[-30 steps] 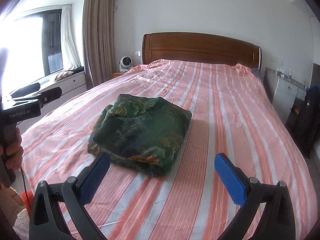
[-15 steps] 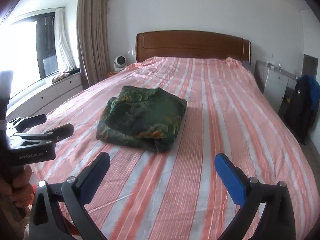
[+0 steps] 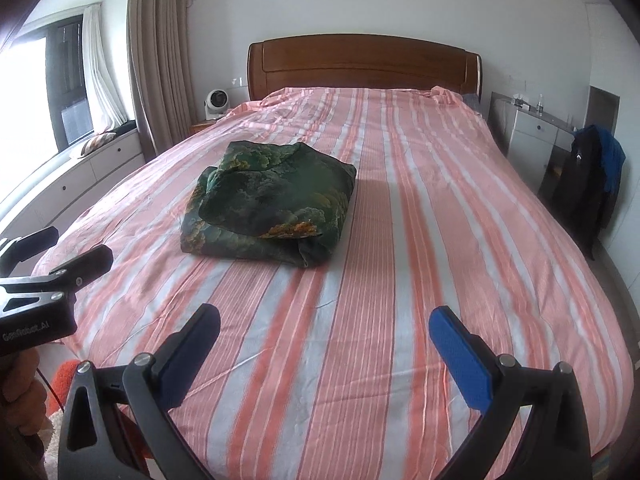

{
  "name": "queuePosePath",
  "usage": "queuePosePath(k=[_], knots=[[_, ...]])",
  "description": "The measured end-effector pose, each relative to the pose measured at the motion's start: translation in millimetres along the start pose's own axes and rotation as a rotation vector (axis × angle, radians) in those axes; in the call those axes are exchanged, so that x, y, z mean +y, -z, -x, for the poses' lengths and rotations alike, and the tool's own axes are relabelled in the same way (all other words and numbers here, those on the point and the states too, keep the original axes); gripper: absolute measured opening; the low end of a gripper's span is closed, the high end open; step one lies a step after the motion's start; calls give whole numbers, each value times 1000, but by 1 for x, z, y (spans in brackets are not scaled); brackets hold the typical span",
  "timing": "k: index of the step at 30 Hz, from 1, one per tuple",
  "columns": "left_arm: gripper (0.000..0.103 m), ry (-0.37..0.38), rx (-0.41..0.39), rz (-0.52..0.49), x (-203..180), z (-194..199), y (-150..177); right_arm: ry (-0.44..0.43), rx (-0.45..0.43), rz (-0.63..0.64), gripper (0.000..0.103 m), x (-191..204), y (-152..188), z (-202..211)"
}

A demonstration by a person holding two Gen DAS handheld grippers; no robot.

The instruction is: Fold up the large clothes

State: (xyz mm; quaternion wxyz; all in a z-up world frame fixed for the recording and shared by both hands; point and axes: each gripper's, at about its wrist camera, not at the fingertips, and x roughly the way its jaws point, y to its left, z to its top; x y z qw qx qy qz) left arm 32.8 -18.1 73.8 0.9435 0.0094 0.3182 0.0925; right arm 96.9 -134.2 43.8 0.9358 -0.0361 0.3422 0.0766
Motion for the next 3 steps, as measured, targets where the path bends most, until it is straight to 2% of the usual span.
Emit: queuePosePath(k=[3], knots=[[103,-38,-27,-12,-3,2,2,-8,0,0,103,1,1,1]])
